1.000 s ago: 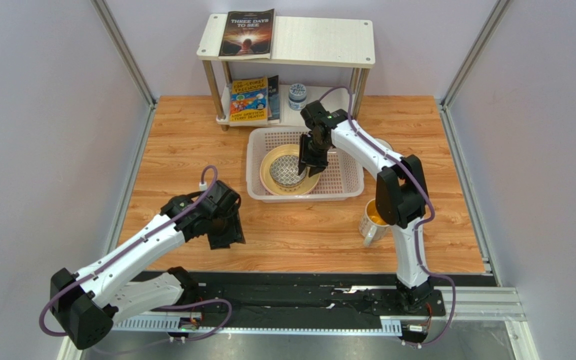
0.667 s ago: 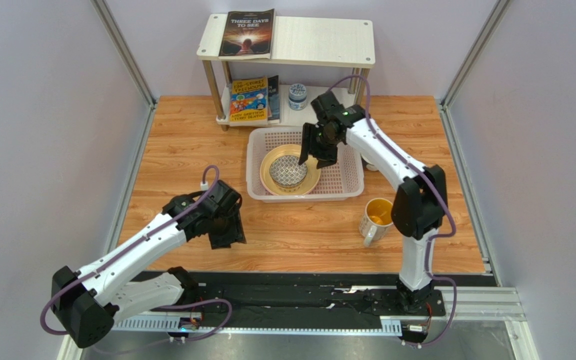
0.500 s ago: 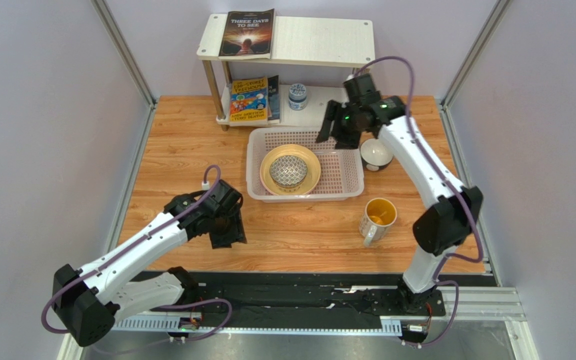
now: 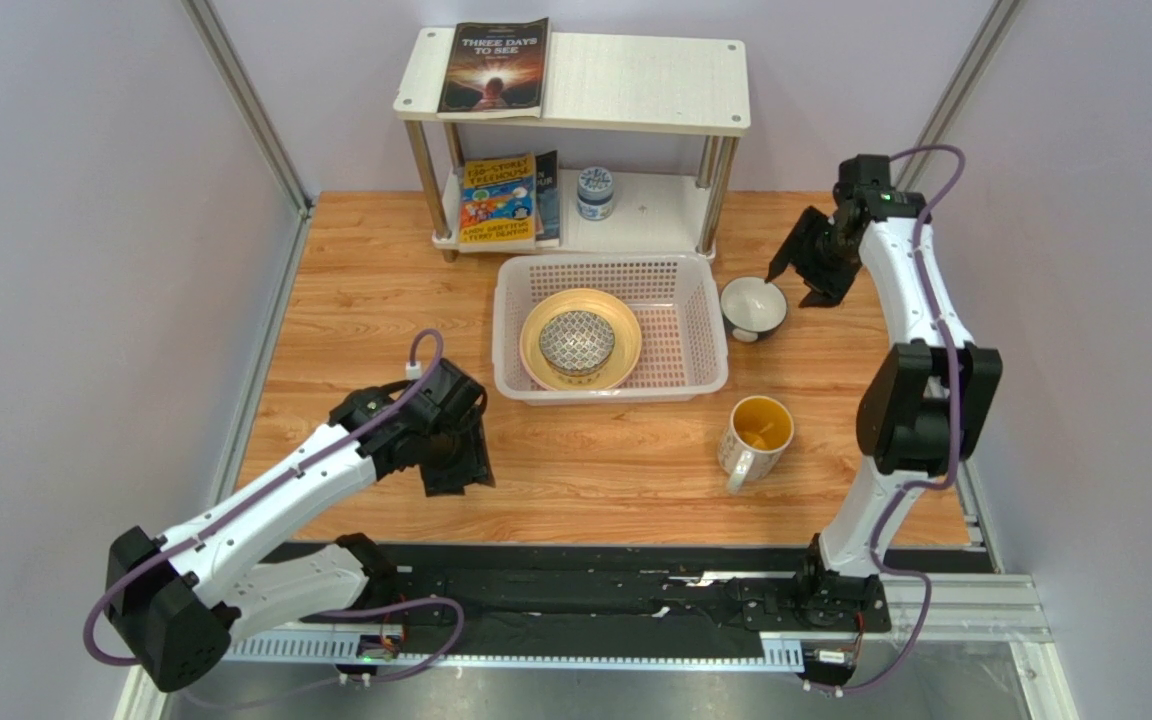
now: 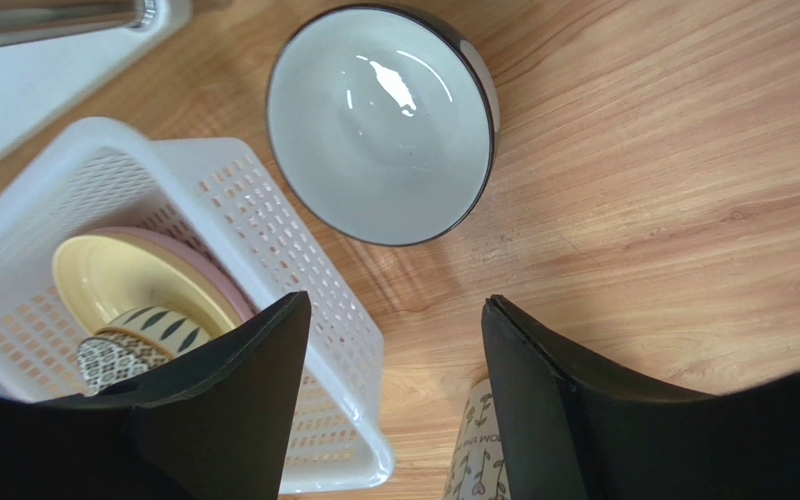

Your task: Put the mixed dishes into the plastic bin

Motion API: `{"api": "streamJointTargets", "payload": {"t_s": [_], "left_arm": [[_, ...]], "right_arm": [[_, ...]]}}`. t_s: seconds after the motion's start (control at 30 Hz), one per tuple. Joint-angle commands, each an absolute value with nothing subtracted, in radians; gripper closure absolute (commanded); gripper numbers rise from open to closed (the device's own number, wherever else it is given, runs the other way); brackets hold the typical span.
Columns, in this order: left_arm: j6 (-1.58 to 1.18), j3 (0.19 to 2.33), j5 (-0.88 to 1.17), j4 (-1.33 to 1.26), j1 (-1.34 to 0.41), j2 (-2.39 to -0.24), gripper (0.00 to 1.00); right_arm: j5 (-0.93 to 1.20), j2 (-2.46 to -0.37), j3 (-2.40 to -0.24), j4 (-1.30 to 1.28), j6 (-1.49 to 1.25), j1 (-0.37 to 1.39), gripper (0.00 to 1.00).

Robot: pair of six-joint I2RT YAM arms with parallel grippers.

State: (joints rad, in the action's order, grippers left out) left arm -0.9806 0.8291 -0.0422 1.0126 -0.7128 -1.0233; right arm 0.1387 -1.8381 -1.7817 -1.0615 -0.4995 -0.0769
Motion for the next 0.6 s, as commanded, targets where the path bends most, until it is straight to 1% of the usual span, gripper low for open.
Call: {"api": "streamJointTargets", "payload": {"t_s": [0.0, 0.1, 0.3, 0.57], "left_arm": [[-0.968, 0.825, -0.049, 1.031, -0.71, -0.993, 0.46], [-0.969, 0.818, -0.049, 1.034, -0.709, -0.982, 0.46], [-0.971, 0.816, -0.048, 1.035, -0.71, -0.982, 0.46], [-0.965, 0.825, -0.037, 1.026, -0.71, -1.008, 0.46]], "right_arm": [[0.129, -1.9, -1.799, -1.057, -0.482, -0.074, 0.34], [0.078, -1.977, -1.825, -1.066, -0.489, -0.08, 0.34], [0.028, -2.002, -1.809, -1.054, -0.492, -0.094, 0.34], [0.029, -2.063, -1.772, -1.042, -0.479, -0.11, 0.34]]}}
